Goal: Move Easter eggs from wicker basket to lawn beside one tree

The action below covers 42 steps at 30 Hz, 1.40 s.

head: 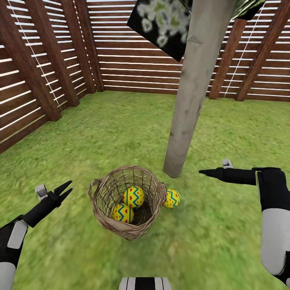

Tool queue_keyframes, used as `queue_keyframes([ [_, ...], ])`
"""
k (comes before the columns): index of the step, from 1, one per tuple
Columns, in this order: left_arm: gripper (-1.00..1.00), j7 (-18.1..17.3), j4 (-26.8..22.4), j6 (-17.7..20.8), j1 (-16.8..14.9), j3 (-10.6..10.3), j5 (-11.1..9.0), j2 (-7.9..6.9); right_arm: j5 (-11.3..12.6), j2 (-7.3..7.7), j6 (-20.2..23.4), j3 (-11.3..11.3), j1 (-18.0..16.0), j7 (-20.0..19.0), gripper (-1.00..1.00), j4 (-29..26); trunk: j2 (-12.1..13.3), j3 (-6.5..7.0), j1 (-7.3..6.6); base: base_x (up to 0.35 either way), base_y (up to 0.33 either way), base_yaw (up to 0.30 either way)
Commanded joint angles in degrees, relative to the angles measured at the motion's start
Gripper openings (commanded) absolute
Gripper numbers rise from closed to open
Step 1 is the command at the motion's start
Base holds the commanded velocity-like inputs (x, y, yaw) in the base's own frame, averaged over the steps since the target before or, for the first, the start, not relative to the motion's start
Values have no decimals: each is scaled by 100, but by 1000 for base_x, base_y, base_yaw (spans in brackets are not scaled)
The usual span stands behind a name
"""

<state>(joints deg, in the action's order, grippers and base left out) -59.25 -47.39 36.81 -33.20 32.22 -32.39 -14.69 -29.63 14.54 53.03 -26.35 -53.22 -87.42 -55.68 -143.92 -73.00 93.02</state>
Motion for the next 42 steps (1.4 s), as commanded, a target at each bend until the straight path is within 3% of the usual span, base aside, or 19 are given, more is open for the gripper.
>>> queue_keyframes([
  [1,100,-8,2,49,-3,4,-22,0,-60,-3,59,-12,-5,-55,100,-5,-2,-4,-1,-84,42,0],
  [18,100,-8,2,38,-4,4,-21,8,-65,-10,67,14,-4,-48,100,-12,-2,-4,-1,-187,121,0],
  [24,100,-8,2,44,-3,4,-22,10,-96,-101,60,15,-4,-25,100,-21,-2,-4,-1,-3,181,0],
  [29,100,5,-23,57,47,6,-21,-35,-17,-71,111,-146,-14,-187,100,38,0,18,-4,0,0,0],
  [42,100,33,-33,103,156,13,14,-51,396,-78,469,-231,41,-252,100,-19,17,306,-37,0,0,0],
])
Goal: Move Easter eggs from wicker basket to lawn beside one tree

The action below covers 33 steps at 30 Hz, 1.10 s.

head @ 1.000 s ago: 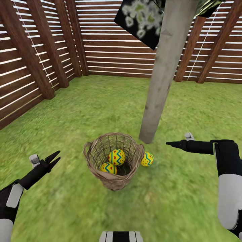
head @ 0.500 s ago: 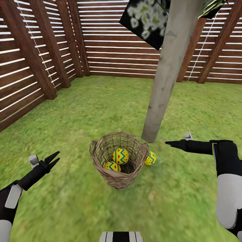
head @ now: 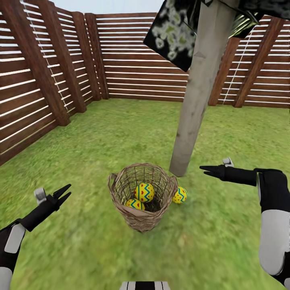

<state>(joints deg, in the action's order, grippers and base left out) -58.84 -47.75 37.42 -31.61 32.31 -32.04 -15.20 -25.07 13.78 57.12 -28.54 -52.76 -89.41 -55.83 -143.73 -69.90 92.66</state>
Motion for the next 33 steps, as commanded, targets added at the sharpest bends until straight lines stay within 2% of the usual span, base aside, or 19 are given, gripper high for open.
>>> queue_keyframes([
  [1,100,-6,2,45,-3,4,-18,0,-27,-6,63,-8,-2,-52,100,-5,0,18,-3,0,0,0],
  [8,100,-4,10,68,-3,-31,-21,-98,208,-74,78,28,2,26,100,-1,9,173,-21,0,0,0],
  [11,100,-4,9,65,-3,-38,-21,-104,310,-172,80,71,3,122,100,-6,13,240,-29,0,0,0],
  [12,100,-13,4,58,-3,-39,-31,-101,360,-296,80,142,3,288,100,-6,13,240,-29,0,0,0],
  [18,100,-131,1,8,20,-1,-76,-97,293,-398,73,332,3,410,100,-4,13,240,-29,0,0,0],
  [22,100,-172,9,12,23,3,-75,-95,305,-435,76,464,3,704,100,-7,13,240,-29,0,80,0],
  [24,100,-173,10,20,23,3,-75,-94,294,-530,78,640,3,862,100,-9,13,240,-29,0,219,0],
  [25,100,-173,11,25,24,3,-74,-95,288,-677,76,885,3,1084,100,-22,13,240,-29,0,258,0],
  [27,100,-172,11,29,24,4,-74,-95,287,-783,73,1057,3,1326,100,-33,13,240,-29,0,271,0],
  [33,100,-171,11,30,24,4,-73,-97,285,-1032,72,1224,3,1901,100,-55,13,240,-29,0,283,0],
])
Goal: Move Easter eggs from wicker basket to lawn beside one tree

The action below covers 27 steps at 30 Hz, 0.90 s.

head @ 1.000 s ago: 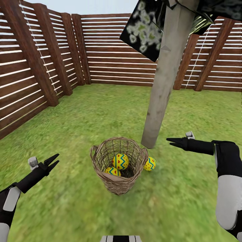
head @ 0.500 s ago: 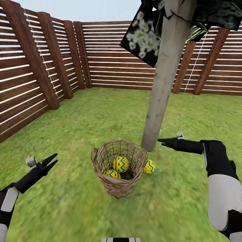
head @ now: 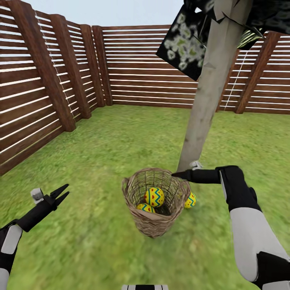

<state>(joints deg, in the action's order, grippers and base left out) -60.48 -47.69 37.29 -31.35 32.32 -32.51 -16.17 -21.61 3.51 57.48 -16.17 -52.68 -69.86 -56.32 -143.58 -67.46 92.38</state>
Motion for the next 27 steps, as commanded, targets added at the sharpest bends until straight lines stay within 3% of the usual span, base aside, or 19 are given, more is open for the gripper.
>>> queue_keyframes([
  [1,100,-7,5,42,-3,2,-25,4,-58,-38,36,20,-6,72,100,-12,-2,-5,-1,0,285,0],
  [7,100,-12,5,24,-3,2,-27,13,-94,-84,42,340,-6,504,100,-22,-2,-5,-1,0,205,0],
  [10,100,-15,5,11,-3,2,-27,18,-162,-125,44,477,-6,1196,100,-14,-2,-5,-1,0,33,0],
  [13,100,-16,5,7,-3,2,-27,28,-197,-347,44,572,-6,2209,100,-1,-2,-5,-1,0,7,0],
  [17,100,-10,5,8,-3,-4,-21,29,-192,-466,37,876,-6,2981,100,28,-2,-5,-1,62,1,0],
  [23,100,-7,-1,9,-3,-7,-18,34,-192,-520,42,1538,-6,3213,100,63,-2,-5,-1,287,0,0],
  [27,100,-7,-1,10,-3,-7,-18,35,-187,-539,44,1848,-6,3216,100,243,-2,-5,-1,321,0,0],
])
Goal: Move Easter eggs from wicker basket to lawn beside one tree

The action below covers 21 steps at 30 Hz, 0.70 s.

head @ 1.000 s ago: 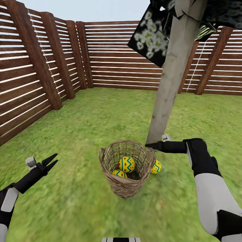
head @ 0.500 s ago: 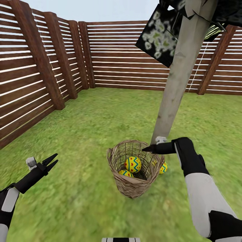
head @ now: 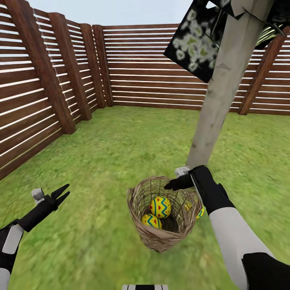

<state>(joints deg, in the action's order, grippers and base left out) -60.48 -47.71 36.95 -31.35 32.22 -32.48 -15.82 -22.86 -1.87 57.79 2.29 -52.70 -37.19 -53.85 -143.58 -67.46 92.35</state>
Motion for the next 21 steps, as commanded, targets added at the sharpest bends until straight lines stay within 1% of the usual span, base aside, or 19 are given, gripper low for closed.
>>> queue_keyframes([
  [1,100,-8,1,43,-3,4,-22,0,-62,-3,13,45,-3,-52,100,61,-2,-5,2,323,0,0],
  [4,100,-10,4,35,-3,4,-27,7,-51,-6,13,102,-3,-63,100,254,-2,-5,2,251,0,0],
  [8,100,-16,7,17,-3,4,-30,22,-34,-2,6,125,-3,-81,100,536,-2,-5,2,50,0,0],
  [13,100,-8,8,11,-3,-2,-24,26,-52,4,5,131,-3,-79,100,632,-2,-5,2,19,0,0],
  [18,100,0,8,6,-3,-5,-22,26,-77,16,-13,156,-3,-72,100,825,-2,-5,2,236,0,0],
  [19,100,0,8,5,-3,-5,-22,26,-81,17,-16,197,-3,-71,100,837,-2,-5,2,308,0,0],
  [20,100,-1,8,5,-3,-5,-22,26,-83,20,-18,284,-3,-70,100,845,-2,-5,2,301,0,0],
  [21,100,0,8,5,-3,-5,-22,27,-84,25,-21,418,-3,-70,100,850,-2,-5,2,236,0,0],
])
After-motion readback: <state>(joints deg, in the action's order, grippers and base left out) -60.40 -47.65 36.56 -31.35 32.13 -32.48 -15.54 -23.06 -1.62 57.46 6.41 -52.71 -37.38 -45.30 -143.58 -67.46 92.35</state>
